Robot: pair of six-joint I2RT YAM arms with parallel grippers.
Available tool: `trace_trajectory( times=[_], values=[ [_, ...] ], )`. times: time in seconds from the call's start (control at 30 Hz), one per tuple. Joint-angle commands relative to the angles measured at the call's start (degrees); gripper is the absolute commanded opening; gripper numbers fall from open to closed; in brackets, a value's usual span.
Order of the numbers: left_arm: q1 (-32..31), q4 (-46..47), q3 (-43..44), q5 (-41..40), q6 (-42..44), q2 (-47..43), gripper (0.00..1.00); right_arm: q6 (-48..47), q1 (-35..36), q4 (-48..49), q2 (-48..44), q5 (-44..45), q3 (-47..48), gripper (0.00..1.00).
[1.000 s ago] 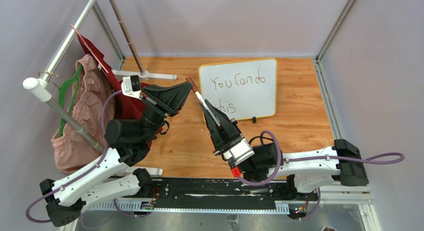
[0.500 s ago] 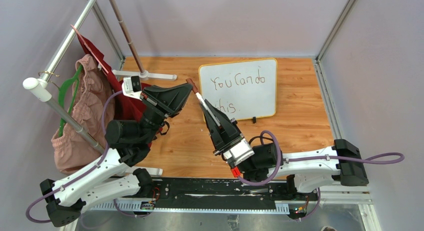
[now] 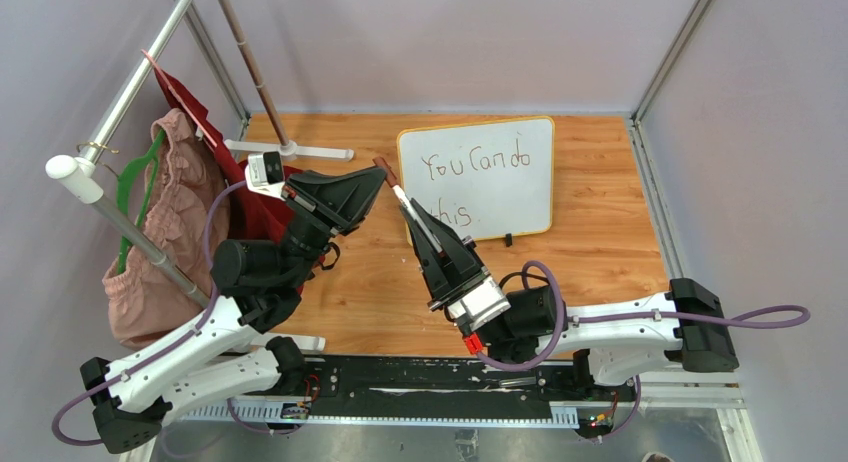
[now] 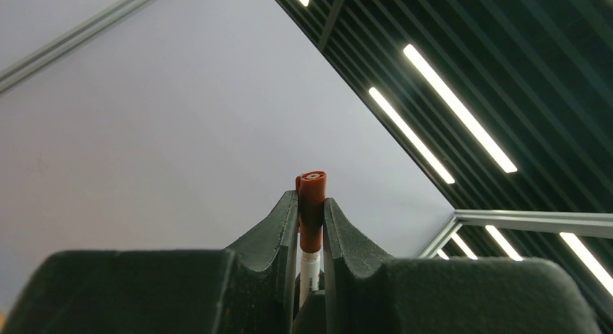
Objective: Write a sentence on the whiteboard
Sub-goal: Close the whiteboard marker at the center of the board.
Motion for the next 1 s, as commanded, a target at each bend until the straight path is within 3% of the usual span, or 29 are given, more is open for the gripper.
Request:
trace_trajectory(
  times=[0.0, 0.5, 0.57, 0.73, 0.97],
  values=[
    [0.3, 0.2, 0.7, 0.6, 1.3, -0.1, 0.2, 0.7, -0.3, 3.5, -1.6, -0.5, -0.3, 0.0],
    [0.3, 0.2, 1.2, 0.7, 1.9, 0.4, 0.25, 0.6, -0.3, 3.5, -2.1, -0.3, -0.8, 0.0],
    [0.3, 0.2, 1.4, 1.0, 1.9, 0.6, 0.21, 0.6, -0.2, 3.4, -2.0, -0.1, -0.8, 0.0],
    [0.3, 0.2, 1.3, 1.5, 2.0, 0.8, 0.0, 0.5, -0.3, 3.3, -1.9, -0.1, -0.6, 0.0],
    [0.3, 0.2, 1.5, 3.3, 1.9, 1.3, 0.0, -0.2, -0.3, 3.3, -1.4, 0.0, 0.2, 0.0]
  ],
)
